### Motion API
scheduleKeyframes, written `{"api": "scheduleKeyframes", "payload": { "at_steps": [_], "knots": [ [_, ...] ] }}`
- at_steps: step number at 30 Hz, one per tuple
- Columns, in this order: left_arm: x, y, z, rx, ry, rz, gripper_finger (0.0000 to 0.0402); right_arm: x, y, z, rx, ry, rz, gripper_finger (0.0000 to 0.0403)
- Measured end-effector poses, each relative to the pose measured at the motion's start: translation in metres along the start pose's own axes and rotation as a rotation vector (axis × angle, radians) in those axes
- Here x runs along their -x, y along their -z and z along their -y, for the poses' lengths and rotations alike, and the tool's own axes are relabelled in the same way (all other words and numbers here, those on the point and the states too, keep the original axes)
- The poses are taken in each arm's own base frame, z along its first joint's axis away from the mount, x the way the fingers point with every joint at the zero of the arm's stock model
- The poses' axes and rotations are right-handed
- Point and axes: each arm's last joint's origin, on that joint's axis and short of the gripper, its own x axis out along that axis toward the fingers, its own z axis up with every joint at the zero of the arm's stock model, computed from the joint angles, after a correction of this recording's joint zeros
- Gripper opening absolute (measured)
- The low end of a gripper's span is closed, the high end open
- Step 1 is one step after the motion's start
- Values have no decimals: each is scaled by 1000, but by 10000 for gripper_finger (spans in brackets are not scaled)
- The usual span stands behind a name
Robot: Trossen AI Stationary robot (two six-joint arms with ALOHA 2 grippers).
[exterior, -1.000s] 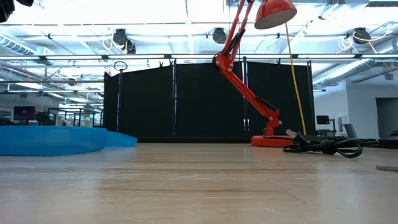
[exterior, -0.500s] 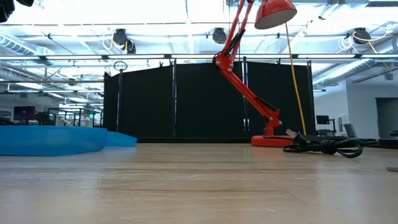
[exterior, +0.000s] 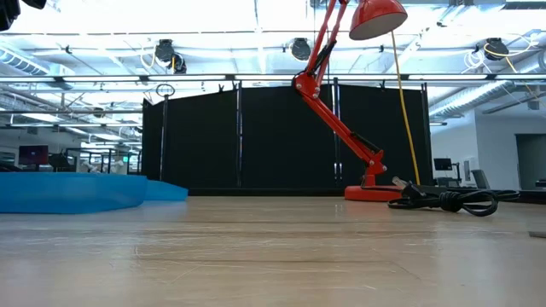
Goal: Pick & place school supplies into a supply box
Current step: Put the black scissor into the supply box
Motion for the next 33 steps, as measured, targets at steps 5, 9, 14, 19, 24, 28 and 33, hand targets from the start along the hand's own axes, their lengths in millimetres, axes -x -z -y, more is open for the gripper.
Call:
{"api": "scheduleKeyframes", "payload": {
  "at_steps": [5,9,14,19,24,28,33],
  "knots": [
    [0,0,0,0,0,0,49,0,-2,0,8,-12,47,70],
    [0,0,0,0,0,0,49,0,-2,-2,39,-36,54,70],
    [0,0,0,0,0,0,49,4,-2,-3,48,-55,54,70],
    [0,0,0,0,0,0,49,15,-2,-3,57,-112,117,70],
    [0,0,0,0,0,0,49,25,-5,-2,79,-151,218,70],
    [0,0,0,0,0,0,49,28,-8,-4,86,-163,240,70],
    [0,0,0,0,-1,0,49,31,-21,-10,124,-167,269,70]
  ]
}}
